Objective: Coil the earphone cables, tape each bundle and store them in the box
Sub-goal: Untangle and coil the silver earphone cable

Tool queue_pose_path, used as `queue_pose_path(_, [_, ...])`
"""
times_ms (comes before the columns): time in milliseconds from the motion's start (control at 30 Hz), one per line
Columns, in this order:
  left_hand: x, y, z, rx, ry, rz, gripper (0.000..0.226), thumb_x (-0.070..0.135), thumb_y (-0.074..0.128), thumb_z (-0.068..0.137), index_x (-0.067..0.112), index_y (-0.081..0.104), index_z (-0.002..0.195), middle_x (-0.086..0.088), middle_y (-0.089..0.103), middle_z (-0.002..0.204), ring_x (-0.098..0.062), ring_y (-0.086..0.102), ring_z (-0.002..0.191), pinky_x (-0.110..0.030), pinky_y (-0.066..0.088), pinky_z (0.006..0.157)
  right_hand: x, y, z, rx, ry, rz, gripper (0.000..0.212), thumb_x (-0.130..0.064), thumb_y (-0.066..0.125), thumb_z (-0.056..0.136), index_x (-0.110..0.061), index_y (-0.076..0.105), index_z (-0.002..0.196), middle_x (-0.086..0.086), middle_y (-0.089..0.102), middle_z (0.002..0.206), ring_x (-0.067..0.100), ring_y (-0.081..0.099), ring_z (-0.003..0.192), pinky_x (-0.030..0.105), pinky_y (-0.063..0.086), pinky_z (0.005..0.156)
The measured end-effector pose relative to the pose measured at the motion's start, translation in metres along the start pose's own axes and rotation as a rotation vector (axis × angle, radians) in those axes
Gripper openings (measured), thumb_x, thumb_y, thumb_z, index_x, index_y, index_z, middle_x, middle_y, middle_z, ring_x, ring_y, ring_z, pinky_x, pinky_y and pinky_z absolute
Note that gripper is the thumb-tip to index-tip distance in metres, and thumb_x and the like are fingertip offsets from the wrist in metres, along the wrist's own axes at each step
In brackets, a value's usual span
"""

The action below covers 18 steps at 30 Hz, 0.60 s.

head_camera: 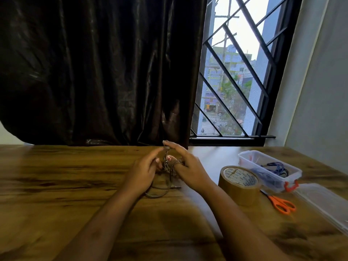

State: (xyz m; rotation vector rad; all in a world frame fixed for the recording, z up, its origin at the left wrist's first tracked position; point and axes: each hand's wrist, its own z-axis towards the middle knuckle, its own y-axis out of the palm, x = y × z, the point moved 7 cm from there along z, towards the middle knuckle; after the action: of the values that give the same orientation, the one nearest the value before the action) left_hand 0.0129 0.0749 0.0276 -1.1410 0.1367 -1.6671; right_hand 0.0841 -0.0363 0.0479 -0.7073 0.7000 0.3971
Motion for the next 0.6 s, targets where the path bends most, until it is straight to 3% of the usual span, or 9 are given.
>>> queue_pose_path(67, [0.0,0.007,0.0,-0.063,-0.002,-0.103,0.038,0.021,0.045,0.098,0.041,0.042,0.131,0.013,0.06,0.107,-0.002,0.058,0.095,-0.019,0.048,0.077,0.001,-0.001,0.001,0.022,0.021,0.03,0.039,-0.018,0.051,0.097,-0.035,0.052,0.132,-0.023,0.062,0.103,0.035,0.062,0.082,0.025,0.055,0.072])
queue_pose_path(167, [0.003,0.011,0.0,-0.098,0.0,-0.296,0.037,0.014,0.048,0.096,0.045,0.048,0.116,0.001,0.067,0.093,-0.008,0.066,0.085,-0.029,0.054,0.078,-0.001,-0.004,0.001,0.042,0.059,0.08,0.034,-0.018,0.047,0.099,-0.03,0.056,0.13,-0.013,0.069,0.091,0.018,0.064,0.074,0.014,0.051,0.066])
queue_pose_path(233, [0.005,0.015,0.001,-0.119,-0.014,-0.436,0.034,0.011,0.052,0.094,0.041,0.054,0.11,-0.004,0.066,0.078,-0.009,0.065,0.071,-0.029,0.053,0.068,-0.001,-0.007,0.002,0.054,0.084,0.127,0.032,-0.021,0.041,0.101,-0.026,0.059,0.127,-0.001,0.068,0.108,0.001,0.064,0.087,0.015,0.052,0.081])
queue_pose_path(300, [0.006,0.014,0.002,-0.077,-0.023,-0.413,0.024,0.016,0.061,0.089,0.037,0.059,0.1,-0.001,0.058,0.068,-0.005,0.058,0.06,-0.025,0.048,0.057,0.0,-0.008,0.002,0.052,0.121,0.156,0.033,-0.029,0.035,0.102,-0.029,0.062,0.121,-0.005,0.065,0.116,0.0,0.059,0.106,0.027,0.05,0.096])
queue_pose_path(400, [0.009,0.008,0.004,0.027,0.023,-0.285,0.012,0.025,0.07,0.081,0.033,0.062,0.083,0.004,0.058,0.082,-0.011,0.056,0.073,-0.032,0.049,0.063,0.006,-0.005,-0.001,0.027,0.271,0.322,0.043,-0.044,0.025,0.1,-0.03,0.065,0.111,0.006,0.068,0.11,0.015,0.065,0.102,0.038,0.054,0.088])
queue_pose_path(500, [0.013,0.003,0.004,0.084,0.05,-0.288,0.02,0.038,0.074,0.073,0.032,0.056,0.067,0.011,0.053,0.09,-0.012,0.052,0.088,-0.032,0.045,0.075,0.013,-0.005,-0.004,0.068,0.393,0.433,0.058,-0.056,0.02,0.094,-0.024,0.067,0.106,0.004,0.07,0.097,0.016,0.066,0.087,0.045,0.053,0.083])
queue_pose_path(600, [0.006,-0.003,0.002,0.177,-0.036,-0.262,0.027,0.059,0.064,0.066,0.033,0.057,0.061,0.021,0.05,0.107,-0.018,0.037,0.116,-0.043,0.038,0.096,0.024,-0.01,-0.006,0.129,0.464,0.633,0.078,-0.068,0.017,0.086,-0.013,0.066,0.111,0.001,0.071,0.096,0.011,0.065,0.085,0.031,0.052,0.071])
